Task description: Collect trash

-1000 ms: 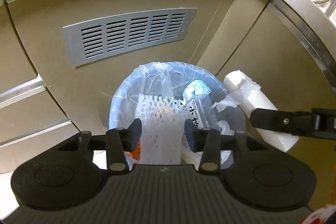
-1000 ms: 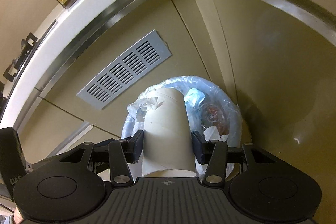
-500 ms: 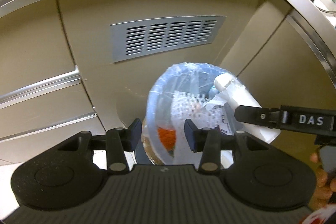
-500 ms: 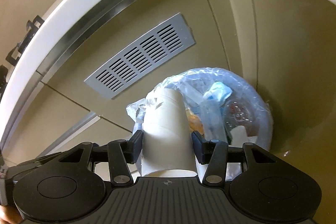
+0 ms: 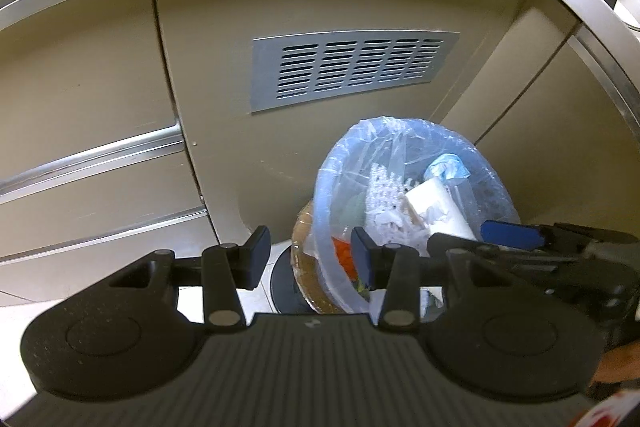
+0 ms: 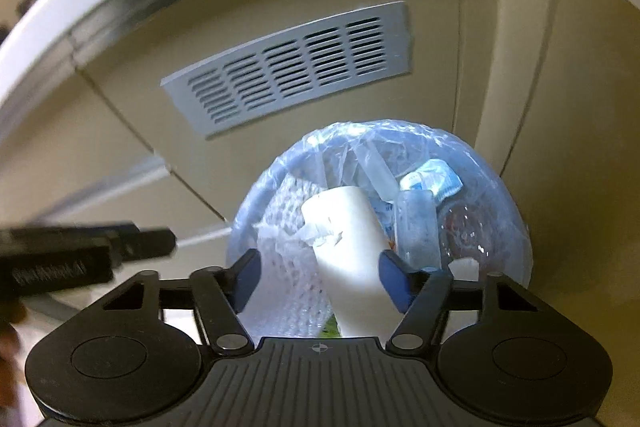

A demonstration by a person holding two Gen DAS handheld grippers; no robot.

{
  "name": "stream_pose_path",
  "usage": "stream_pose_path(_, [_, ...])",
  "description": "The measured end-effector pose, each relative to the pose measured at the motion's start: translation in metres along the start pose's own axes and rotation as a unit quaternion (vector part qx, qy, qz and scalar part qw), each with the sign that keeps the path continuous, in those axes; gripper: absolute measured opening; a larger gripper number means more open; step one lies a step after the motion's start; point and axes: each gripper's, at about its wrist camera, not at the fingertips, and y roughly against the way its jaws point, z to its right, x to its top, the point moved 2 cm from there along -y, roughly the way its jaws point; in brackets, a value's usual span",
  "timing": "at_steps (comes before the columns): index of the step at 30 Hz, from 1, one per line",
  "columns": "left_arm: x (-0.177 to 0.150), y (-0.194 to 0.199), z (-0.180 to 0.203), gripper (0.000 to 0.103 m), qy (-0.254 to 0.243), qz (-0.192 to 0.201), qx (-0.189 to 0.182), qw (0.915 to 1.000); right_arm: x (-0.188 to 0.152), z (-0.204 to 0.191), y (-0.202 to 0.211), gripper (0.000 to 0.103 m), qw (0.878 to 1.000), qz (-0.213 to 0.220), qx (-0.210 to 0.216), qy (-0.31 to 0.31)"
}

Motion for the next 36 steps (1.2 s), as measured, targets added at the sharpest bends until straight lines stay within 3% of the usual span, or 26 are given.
stream_pose_path(6, [-0.003,0.002,-0.009,0.04,0.015,-0.004,0.016,0.9998,-0.011,-0.019,-0.026,0.06,0.995,0.009,-0.045,0.092])
stream_pose_path(15, [-0.013,0.0,-0.025,0.039,0.033,-0.017,0.033,0.9988,-0.016,-0.012,-0.057,0.054,0.983,-0.004,-0.107,0.147])
stream_pose_path(18, [-0.014,0.004,-0.029,0.039,0.037,-0.015,0.035,0.9986,-0.009,-0.008,-0.046,0.054,0.988,0.003,-0.096,0.124])
stream_pose_path(23, [-0.011,0.007,-0.035,0.039,0.043,-0.011,0.038,0.9983,0.0,-0.013,-0.008,0.052,0.99,0.061,-0.053,0.113])
stream_pose_path(25, [-0.01,0.008,-0.036,0.04,0.045,-0.009,0.039,0.9982,0.0,-0.019,-0.002,0.032,0.99,0.067,-0.013,0.123])
stream_pose_path(27, [-0.008,0.009,-0.035,0.04,0.045,-0.007,0.04,0.9981,-0.002,-0.026,-0.009,0.007,0.99,0.043,0.019,0.136])
stream_pose_path(30, [-0.008,0.011,-0.035,0.039,0.045,-0.004,0.043,0.9981,-0.006,-0.03,-0.031,0.005,0.99,0.005,0.044,0.135])
stream_pose_path(36, [-0.012,0.014,-0.036,0.039,0.049,-0.006,0.05,0.9976,-0.013,-0.025,-0.067,0.005,0.991,-0.045,0.015,0.125])
